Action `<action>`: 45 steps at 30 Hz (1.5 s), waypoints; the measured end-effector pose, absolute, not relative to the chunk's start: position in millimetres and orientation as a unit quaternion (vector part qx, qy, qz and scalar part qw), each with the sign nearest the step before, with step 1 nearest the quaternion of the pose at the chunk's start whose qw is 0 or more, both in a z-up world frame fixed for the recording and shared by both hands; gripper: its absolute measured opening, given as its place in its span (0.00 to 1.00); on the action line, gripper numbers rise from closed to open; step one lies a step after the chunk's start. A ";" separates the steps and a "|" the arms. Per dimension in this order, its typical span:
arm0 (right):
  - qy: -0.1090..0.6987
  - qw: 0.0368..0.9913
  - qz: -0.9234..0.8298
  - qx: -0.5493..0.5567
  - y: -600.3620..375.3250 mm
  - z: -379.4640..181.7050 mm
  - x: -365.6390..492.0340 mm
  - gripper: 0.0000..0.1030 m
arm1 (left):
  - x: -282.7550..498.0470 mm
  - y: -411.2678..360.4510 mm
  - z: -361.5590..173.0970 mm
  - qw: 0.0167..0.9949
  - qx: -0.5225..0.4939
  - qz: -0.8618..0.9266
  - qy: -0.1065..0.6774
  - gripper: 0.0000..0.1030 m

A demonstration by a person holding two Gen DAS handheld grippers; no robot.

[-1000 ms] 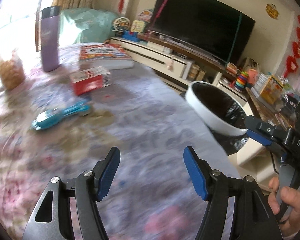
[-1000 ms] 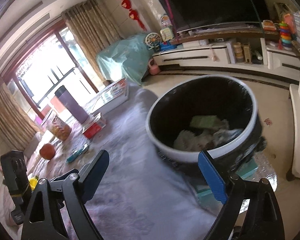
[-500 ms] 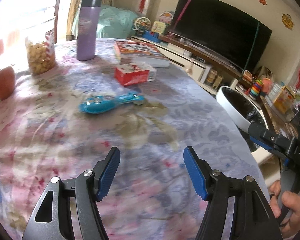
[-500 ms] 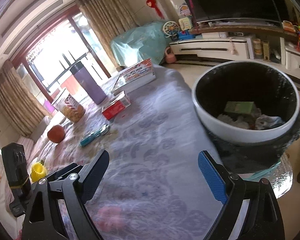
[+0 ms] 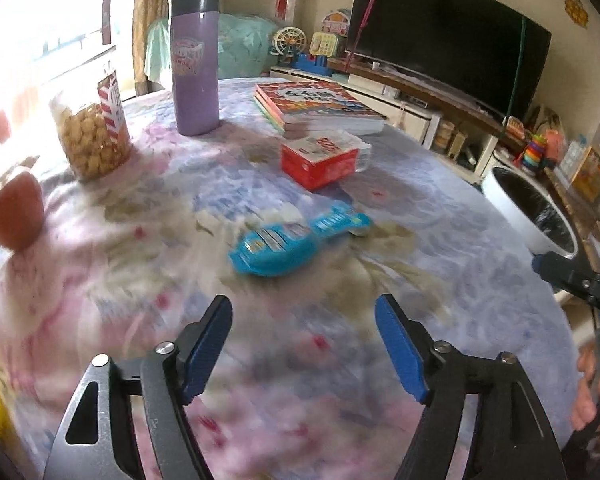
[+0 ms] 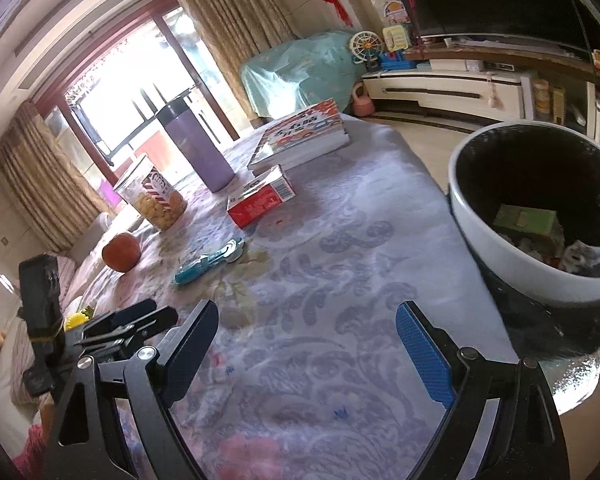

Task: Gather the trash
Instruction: 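Move both open tools back over the table toward the blue package and milk box, then grasp the blue candy package with the left tool while the right tool grasps the red-white milk box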

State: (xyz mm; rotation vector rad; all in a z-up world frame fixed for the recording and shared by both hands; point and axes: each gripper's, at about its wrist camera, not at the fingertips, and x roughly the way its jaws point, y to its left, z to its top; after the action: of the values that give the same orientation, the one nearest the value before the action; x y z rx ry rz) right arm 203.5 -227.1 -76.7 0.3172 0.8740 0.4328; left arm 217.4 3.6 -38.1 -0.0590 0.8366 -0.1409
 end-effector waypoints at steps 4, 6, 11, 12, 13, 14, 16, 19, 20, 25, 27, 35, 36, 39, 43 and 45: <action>0.422 0.868 0.212 0.150 -221.7 -79.6 215.7 0.89 | 240.4 8.2 -45.1 0.907 -0.008 -0.070 0.415 0.75; 0.423 0.868 0.214 0.149 -218.6 -81.1 221.5 0.89 | 251.2 6.9 -49.3 0.905 0.002 -0.073 0.418 0.75; 0.424 0.866 0.221 0.144 -212.0 -82.1 236.5 0.89 | 268.8 1.2 -55.5 0.904 0.024 -0.079 0.418 0.75; 0.425 0.865 0.222 0.144 -210.9 -82.5 239.4 0.89 | 271.2 0.0 -57.0 0.904 0.026 -0.082 0.419 0.75; 0.426 0.865 0.223 0.144 -210.1 -83.0 242.4 0.89 | 273.0 -1.0 -58.0 0.904 0.026 -0.084 0.419 0.73; 0.427 0.864 0.224 0.143 -209.0 -83.5 244.9 0.89 | 274.3 -1.8 -59.6 0.903 0.027 -0.087 0.420 0.72; 0.428 0.864 0.225 0.142 -206.1 -85.2 250.3 0.89 | 276.4 -3.7 -62.1 0.899 0.031 -0.091 0.426 0.46; 0.429 0.863 0.227 0.141 -199.7 -87.2 258.5 0.89 | 274.2 -2.4 -60.4 0.899 0.029 -0.087 0.428 0.25; 0.430 0.862 0.229 0.140 -196.1 -88.2 262.3 0.89 | 272.5 0.9 -59.4 0.898 0.021 -0.085 0.430 0.16; 0.436 0.858 0.244 0.120 -175.2 -93.0 279.2 0.89 | 249.8 26.2 -57.5 0.900 -0.041 -0.068 0.429 0.10; 0.434 0.859 0.251 0.103 -164.3 -93.1 286.5 0.89 | 236.5 36.1 -57.9 0.902 -0.056 -0.056 0.424 0.10; 0.436 0.856 0.278 0.030 -121.0 -99.8 320.4 0.89 | 208.2 64.3 -59.1 0.899 -0.114 -0.040 0.420 0.10; 0.440 0.853 0.280 0.016 -113.5 -102.5 325.6 0.89 | 207.6 66.4 -58.9 0.899 -0.119 -0.040 0.419 0.10; 0.447 0.848 0.285 -0.016 -97.8 -109.2 335.6 0.89 | 208.1 70.4 -60.9 0.899 -0.130 -0.038 0.417 0.10; 0.455 0.846 0.272 -0.054 -84.9 -115.7 349.2 0.89 | 212.5 69.7 -62.8 0.901 -0.131 -0.037 0.411 0.11; 0.456 0.846 0.271 -0.054 -83.8 -116.8 356.6 0.89 | 213.4 72.3 -63.7 0.901 -0.139 -0.036 0.409 0.11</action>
State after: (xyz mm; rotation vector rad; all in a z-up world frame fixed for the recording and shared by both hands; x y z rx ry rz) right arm 356.6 -83.8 -116.8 -0.1133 0.9627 0.5721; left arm 213.4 72.3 -63.7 -0.2886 0.8466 -0.0753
